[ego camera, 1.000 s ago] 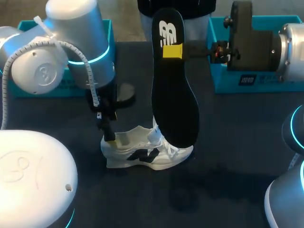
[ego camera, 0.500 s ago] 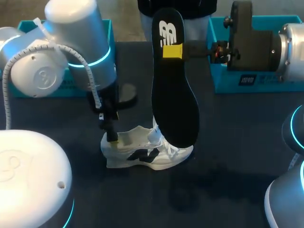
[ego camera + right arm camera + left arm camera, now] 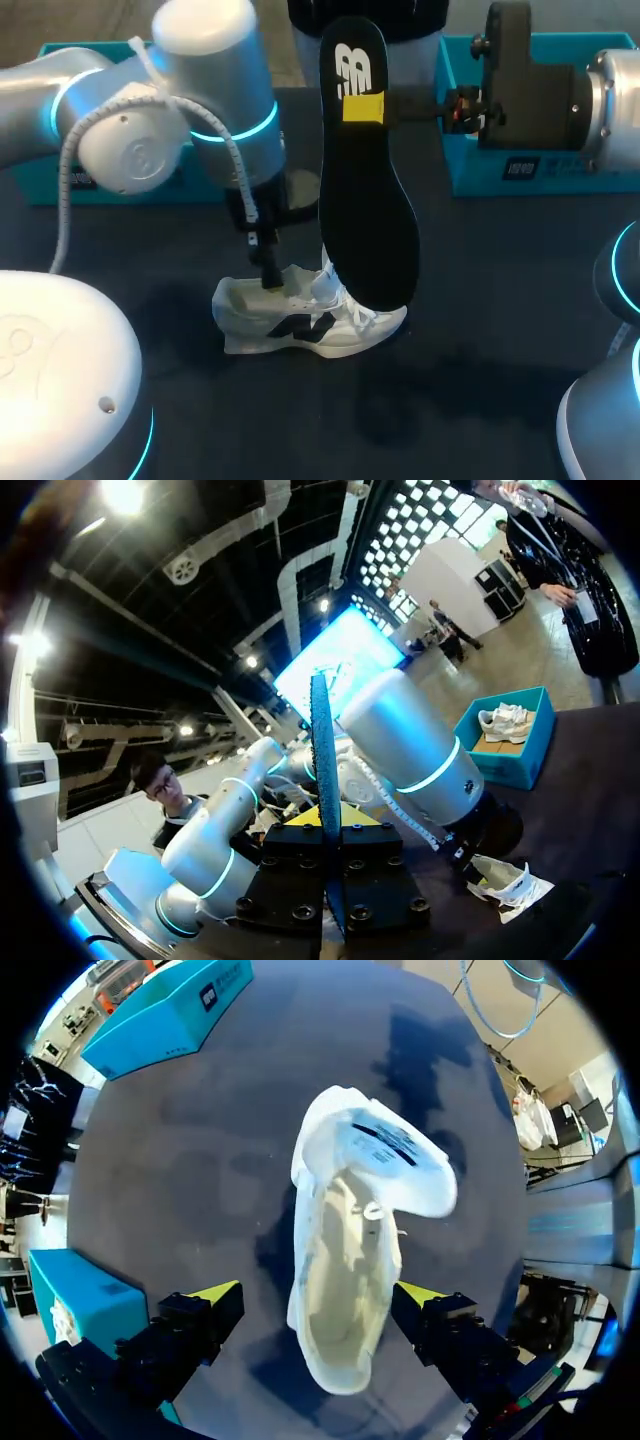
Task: Take the shoe out of the shoebox, open the shoe tongue, remove and reinsert the insole, then place the shoe into the shoebox
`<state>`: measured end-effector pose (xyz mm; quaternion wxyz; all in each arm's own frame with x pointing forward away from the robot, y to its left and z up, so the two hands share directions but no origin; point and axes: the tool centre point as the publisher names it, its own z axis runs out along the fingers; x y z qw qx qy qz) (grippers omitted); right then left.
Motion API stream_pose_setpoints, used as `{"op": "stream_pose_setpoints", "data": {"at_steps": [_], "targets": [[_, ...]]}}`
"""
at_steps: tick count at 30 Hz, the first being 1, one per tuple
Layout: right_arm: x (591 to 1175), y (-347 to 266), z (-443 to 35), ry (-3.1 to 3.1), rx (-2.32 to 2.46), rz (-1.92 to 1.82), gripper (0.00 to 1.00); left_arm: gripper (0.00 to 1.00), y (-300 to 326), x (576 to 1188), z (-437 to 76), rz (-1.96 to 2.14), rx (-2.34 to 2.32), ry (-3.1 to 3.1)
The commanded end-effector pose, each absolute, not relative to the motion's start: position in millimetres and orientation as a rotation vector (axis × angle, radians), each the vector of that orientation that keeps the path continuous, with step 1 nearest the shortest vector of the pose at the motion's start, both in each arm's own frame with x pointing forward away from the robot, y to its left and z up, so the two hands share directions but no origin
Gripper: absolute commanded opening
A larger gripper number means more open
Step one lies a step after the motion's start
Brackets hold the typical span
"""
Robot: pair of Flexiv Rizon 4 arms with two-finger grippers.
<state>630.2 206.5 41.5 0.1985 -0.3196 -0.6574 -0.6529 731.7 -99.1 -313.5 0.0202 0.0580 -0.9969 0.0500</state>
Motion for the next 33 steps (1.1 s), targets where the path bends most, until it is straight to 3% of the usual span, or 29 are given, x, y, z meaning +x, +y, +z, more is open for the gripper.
{"op": "stream_pose_setpoints", "data": {"at_steps": [1, 20, 21, 22, 25, 28, 29, 33], "targets": [[630.6, 209.9, 41.2, -1.839, -0.898, -1.827, 0.0, 1.0, -120.7, 749.1, -336.5, 0.109, 0.154, -3.053], [630.6, 209.9, 41.2, -1.839, -0.898, -1.827, 0.0, 0.97, -126.7, 755.0, -378.7, 0.101, 0.064, -3.013], [630.6, 209.9, 41.2, -1.839, -0.898, -1.827, 0.0, 0.87, -126.7, 754.9, -379.3, 0.105, 0.064, -3.012], [630.6, 209.9, 41.2, -1.839, -0.898, -1.827, 0.0, 0.54, -126.8, 754.7, -379.5, 0.111, 0.064, -3.008], [630.6, 209.9, 41.2, -1.839, -0.898, -1.827, 0.0, 0.28, -124.7, 752.9, -378.6, 0.123, 0.058, -3.004], [630.6, 209.9, 41.2, -1.839, -0.898, -1.827, 0.0, 0.12, -121.5, 750.5, -377.2, 0.133, 0.049, -3.001], [630.6, 209.9, 41.2, -1.839, -0.898, -1.827, 0.0, 0.02, -120.4, 749.9, -376.9, 0.136, 0.047, -3.001], [630.6, 209.9, 41.2, -1.839, -0.898, -1.827, 0.0, 0.0, -117.9, 747.9, -376.7, 0.146, 0.031, -2.993]]}}
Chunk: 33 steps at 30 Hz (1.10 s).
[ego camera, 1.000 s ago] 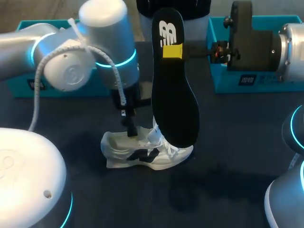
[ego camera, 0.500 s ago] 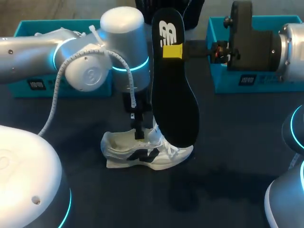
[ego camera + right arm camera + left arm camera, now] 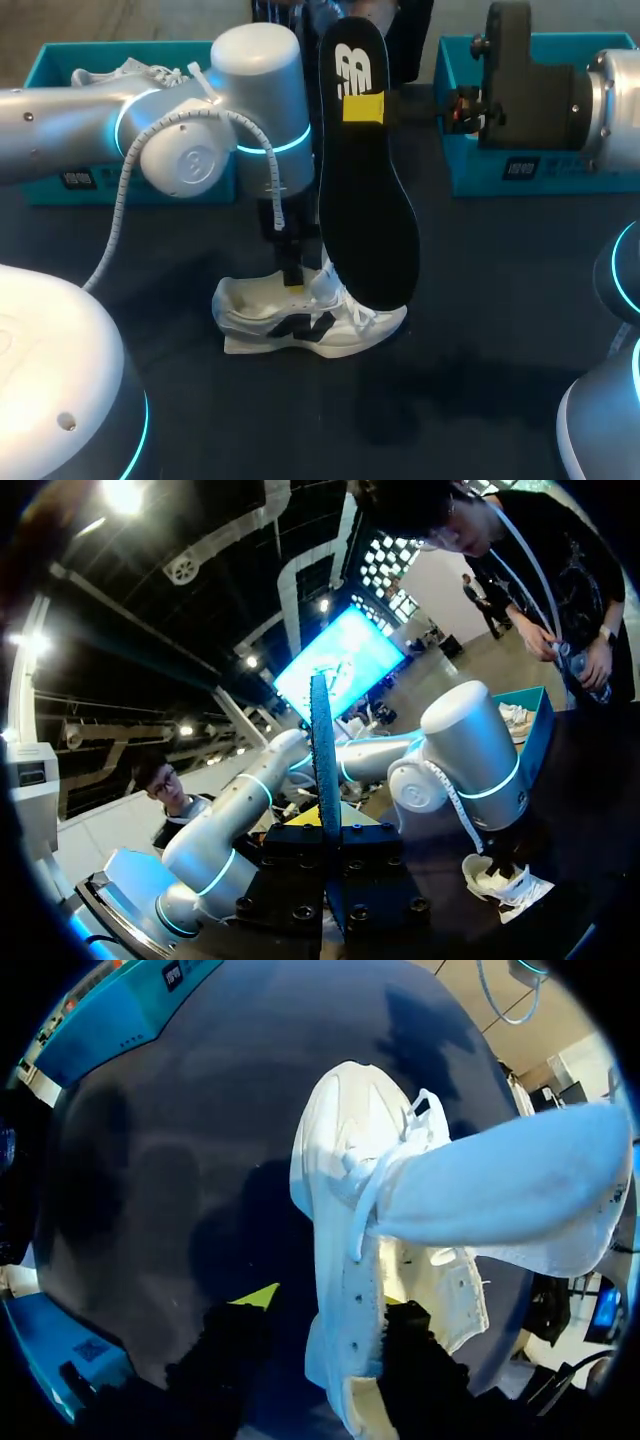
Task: Take the shoe out of the shoebox, open the shoe tongue, remove and reinsert the insole, then place the shoe into the shoebox
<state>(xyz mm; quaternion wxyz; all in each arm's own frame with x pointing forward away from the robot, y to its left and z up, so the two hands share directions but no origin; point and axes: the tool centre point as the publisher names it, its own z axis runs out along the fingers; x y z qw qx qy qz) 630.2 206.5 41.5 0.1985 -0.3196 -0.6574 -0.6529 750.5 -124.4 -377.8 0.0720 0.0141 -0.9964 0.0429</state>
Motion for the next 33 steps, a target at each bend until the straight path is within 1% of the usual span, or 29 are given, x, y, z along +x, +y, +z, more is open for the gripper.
{"op": "stream_pose_setpoints", "data": {"at_steps": [1, 17, 22, 33], "targets": [[630.6, 209.9, 41.2, -1.839, -0.898, -1.827, 0.0, 0.0, -117.5, 747.0, -376.6, 0.145, 0.023, -2.994], [630.6, 209.9, 41.2, -1.839, -0.898, -1.827, 0.0, 0.0, -118.4, 740.8, -364.0, 0.144, -0.105, -2.988], [630.6, 209.9, 41.2, -1.839, -0.898, -1.827, 0.0, 0.0, -120.0, 748.8, -357.3, 0.135, -0.272, -2.918], [630.6, 209.9, 41.2, -1.839, -0.898, -1.827, 0.0, 0.0, -130.9, 762.7, -340.9, 0.039, -0.802, -2.639]]}}
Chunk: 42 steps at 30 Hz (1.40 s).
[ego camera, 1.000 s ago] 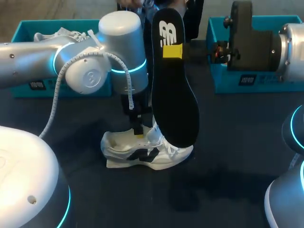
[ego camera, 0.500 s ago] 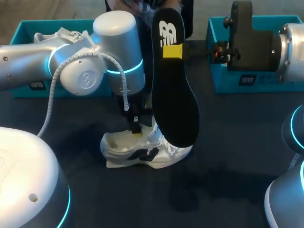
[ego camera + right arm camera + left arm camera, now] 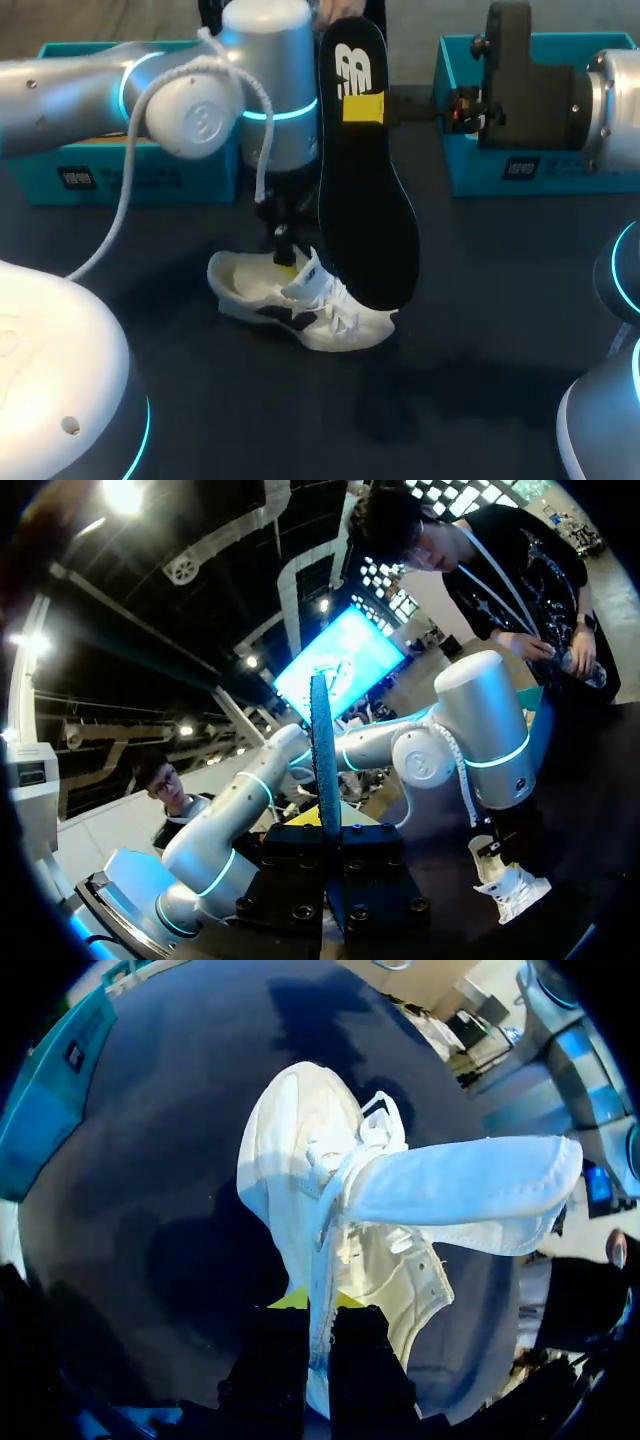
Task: Take the shoe out of the shoebox, open the shoe tongue, remove and reinsert the insole, then place the shoe into the shoebox
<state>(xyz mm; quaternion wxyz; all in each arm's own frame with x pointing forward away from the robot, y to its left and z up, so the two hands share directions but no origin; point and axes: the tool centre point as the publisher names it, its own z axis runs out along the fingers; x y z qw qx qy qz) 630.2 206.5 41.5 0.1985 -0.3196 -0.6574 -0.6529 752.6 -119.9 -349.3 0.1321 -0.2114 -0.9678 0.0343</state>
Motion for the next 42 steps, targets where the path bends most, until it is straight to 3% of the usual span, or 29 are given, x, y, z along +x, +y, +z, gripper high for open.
{"op": "stream_pose_setpoints", "data": {"at_steps": [1, 20, 42], "targets": [[630.6, 209.9, 41.2, -1.839, -0.898, -1.827, 0.0, 0.0, -131.8, 762.4, -338.4, 0.043, -0.834, -2.633], [630.6, 209.9, 41.2, -1.839, -0.898, -1.827, 0.0, 0.0, -133.2, 759.4, -320.7, 0.021, -0.965, -2.67], [630.6, 209.9, 41.2, -1.839, -0.898, -1.827, 0.0, 0.0, -170.2, 785.8, -313.1, -0.179, -1.774, -1.888]]}}
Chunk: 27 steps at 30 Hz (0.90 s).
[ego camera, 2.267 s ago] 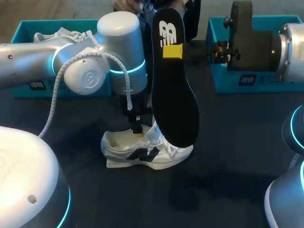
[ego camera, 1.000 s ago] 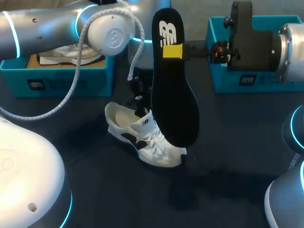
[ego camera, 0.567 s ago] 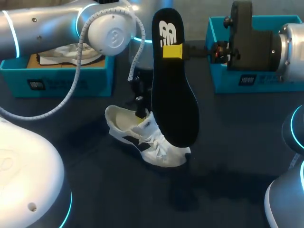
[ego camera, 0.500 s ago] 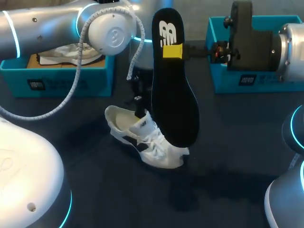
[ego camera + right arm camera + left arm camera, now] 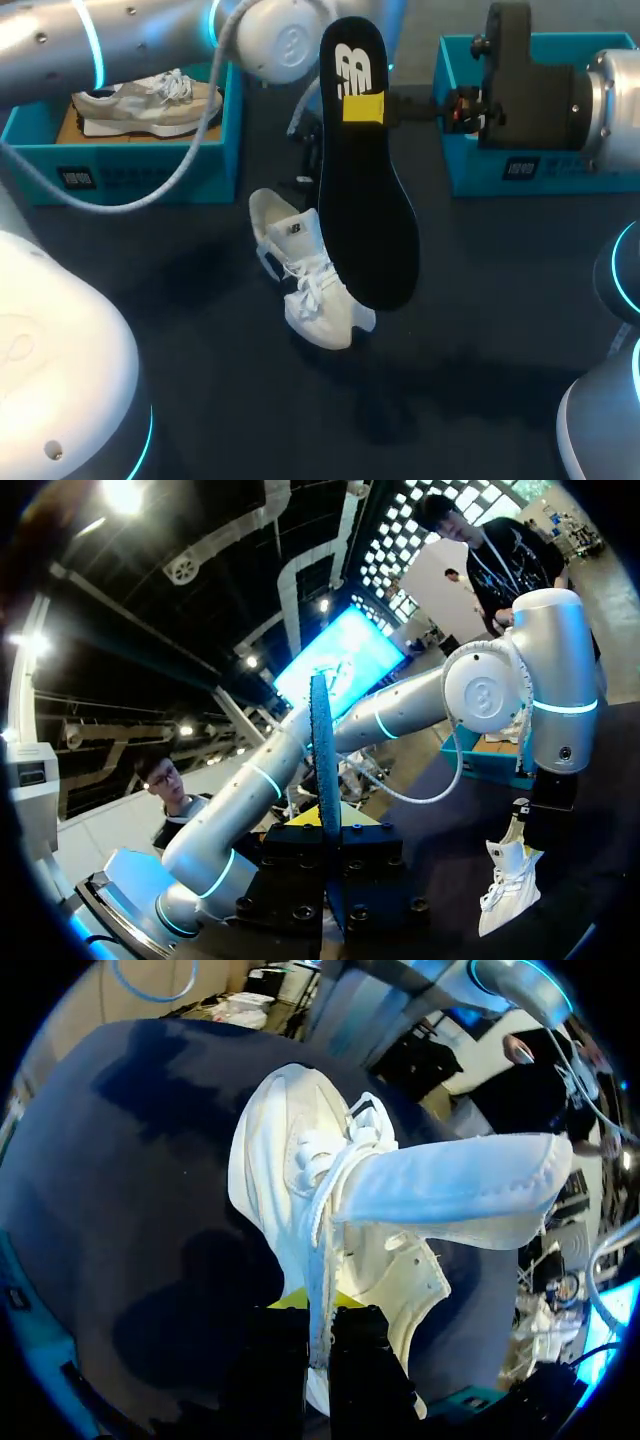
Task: Take the shoe out of the shoebox, open the shoe tongue, remove and reinsert the insole, then place the shoe into the shoebox
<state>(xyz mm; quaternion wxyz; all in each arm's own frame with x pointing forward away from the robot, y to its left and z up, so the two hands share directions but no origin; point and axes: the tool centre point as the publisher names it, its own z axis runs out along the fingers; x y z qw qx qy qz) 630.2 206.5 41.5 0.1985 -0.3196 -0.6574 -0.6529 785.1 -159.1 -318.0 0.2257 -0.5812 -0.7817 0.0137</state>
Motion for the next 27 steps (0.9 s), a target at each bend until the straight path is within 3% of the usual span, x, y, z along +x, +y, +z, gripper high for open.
{"op": "stream_pose_setpoints", "data": {"at_steps": [1, 27], "targets": [[630.6, 209.9, 41.2, -1.839, -0.898, -1.827, 0.0, 0.0, -172.3, 786.0, -312.7, -0.198, -1.793, -1.878], [630.6, 209.9, 41.2, -1.839, -0.898, -1.827, 0.0, 0.0, -224.1, 797.3, -338.3, -0.31, -1.934, -1.834]]}}
